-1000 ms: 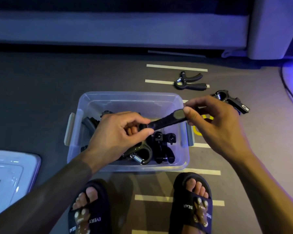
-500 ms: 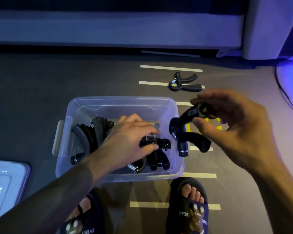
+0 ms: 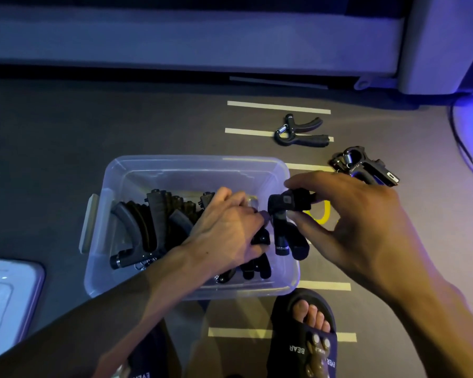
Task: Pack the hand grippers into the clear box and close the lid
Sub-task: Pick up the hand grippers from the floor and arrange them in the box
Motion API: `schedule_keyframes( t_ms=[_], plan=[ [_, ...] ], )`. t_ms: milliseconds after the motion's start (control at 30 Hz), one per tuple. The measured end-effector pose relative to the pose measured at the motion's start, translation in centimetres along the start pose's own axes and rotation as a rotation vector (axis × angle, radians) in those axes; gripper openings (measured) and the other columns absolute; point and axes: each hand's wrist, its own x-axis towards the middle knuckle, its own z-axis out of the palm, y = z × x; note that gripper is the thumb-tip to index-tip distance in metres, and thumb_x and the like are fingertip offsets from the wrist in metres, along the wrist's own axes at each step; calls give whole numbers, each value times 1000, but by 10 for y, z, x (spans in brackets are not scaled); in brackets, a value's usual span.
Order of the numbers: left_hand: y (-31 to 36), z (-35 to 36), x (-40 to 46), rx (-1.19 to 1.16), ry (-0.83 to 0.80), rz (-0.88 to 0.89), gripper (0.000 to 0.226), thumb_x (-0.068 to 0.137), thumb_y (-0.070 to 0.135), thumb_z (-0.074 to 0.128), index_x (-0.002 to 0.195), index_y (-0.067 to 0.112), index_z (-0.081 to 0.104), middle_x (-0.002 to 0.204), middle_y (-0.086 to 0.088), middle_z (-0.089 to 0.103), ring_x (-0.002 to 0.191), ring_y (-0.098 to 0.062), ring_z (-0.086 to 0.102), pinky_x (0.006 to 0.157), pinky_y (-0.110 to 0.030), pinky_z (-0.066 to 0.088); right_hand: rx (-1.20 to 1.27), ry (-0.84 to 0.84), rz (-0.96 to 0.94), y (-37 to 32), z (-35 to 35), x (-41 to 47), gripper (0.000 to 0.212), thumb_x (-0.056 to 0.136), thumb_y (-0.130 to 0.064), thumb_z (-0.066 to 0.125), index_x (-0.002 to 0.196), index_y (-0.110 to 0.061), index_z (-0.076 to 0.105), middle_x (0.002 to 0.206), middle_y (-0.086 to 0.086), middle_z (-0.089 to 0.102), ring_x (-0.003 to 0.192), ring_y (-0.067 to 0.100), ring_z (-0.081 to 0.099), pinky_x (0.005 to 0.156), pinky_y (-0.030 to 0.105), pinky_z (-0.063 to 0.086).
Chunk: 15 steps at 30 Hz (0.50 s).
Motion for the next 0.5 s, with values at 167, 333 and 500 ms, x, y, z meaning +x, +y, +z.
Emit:
schedule_keyframes(
  t_ms=[167,333,500],
  plan=[
    [-14,2,-8,8,-35,-11,47,76,68,65,100,28,68,86,12,69,97,-18,55,85,-37,31,-30,-137,-18,4,17,1,35,78,-18,80,110,-19,66,83,-5,69,78,20,66,63,30,51],
    [-11,-6,-11,0,-102,-28,49,81,67,64,107,26,64,98,8,68,109,-20,50,94,-40,33,-88,-220,-65,4,40,-5,38,71,-18,83,104,-20,66,75,-3,66,69,21,63,60,23,32],
    [-12,1,-10,-15,-87,-17,39,83,61,64,98,26,69,91,7,65,107,-18,49,93,-37,31,-79,-252,-77,10,56,-4,40,68,-21,84,103,-20,65,76,-1,68,72,23,64,60,22,37]
  ],
)
